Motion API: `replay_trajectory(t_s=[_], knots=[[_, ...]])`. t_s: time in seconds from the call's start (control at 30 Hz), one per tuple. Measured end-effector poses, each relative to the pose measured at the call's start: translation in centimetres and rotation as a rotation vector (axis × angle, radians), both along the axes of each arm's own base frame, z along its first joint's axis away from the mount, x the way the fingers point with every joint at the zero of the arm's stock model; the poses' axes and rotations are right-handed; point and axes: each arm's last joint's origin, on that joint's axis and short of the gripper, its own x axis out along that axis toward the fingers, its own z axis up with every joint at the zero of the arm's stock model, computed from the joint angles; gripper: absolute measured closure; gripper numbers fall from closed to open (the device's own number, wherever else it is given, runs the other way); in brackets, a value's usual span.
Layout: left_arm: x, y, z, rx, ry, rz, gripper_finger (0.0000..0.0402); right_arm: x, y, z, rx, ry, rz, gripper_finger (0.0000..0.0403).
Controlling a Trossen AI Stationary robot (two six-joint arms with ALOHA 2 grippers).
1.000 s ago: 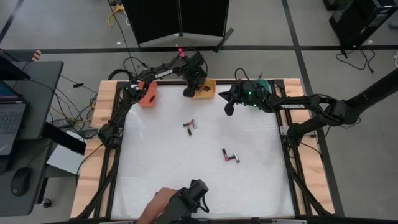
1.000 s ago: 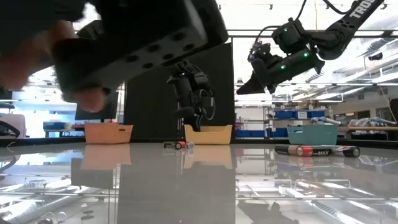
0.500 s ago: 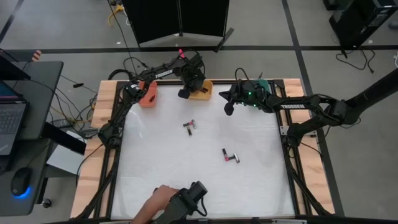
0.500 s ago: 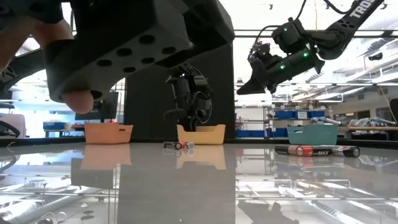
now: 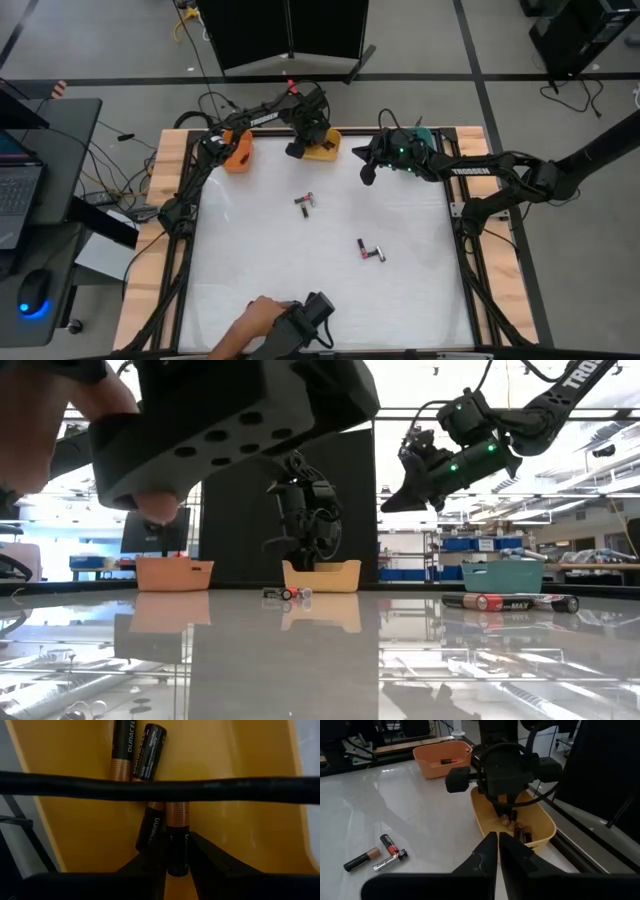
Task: Sort batteries
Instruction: Put the gold battery into the yellow bin, then adjust the yellow bin
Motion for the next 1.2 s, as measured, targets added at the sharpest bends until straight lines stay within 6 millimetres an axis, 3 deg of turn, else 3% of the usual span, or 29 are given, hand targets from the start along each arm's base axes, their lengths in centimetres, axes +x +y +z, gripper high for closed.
replay_trajectory(t_s=[0.33,0.57,0.7,0.8,0.97,1.2], knots=[[0.3,0.1,1.5,-0.001,-0.027,0.028,0.0315,0.7,1.4,-0.1,-0.004,0.011,0.055,0.0394],[0.0,-0.2,1.4,-0.04,0.004,0.07,0.03,0.8,1.4,-0.1,0.014,0.002,0.046,0.0366],[0.0,-0.2,1.4,-0.04,0.005,0.068,0.0293,0.8,1.5,-0.1,0.014,0.001,0.048,0.0371],[-0.1,-0.3,1.9,-0.061,-0.025,0.055,0.0316,1.0,1.8,-0.1,0.007,0.003,0.064,0.0386],[-1.0,0.0,5.0,-0.202,-0.229,0.04,0.039,1.4,2.5,0.1,-0.016,-0.011,0.089,0.0394],[-1.9,0.5,6.7,-0.392,-0.453,0.003,0.0396,1.8,2.5,-0.4,0.004,-0.013,0.087,0.0394]])
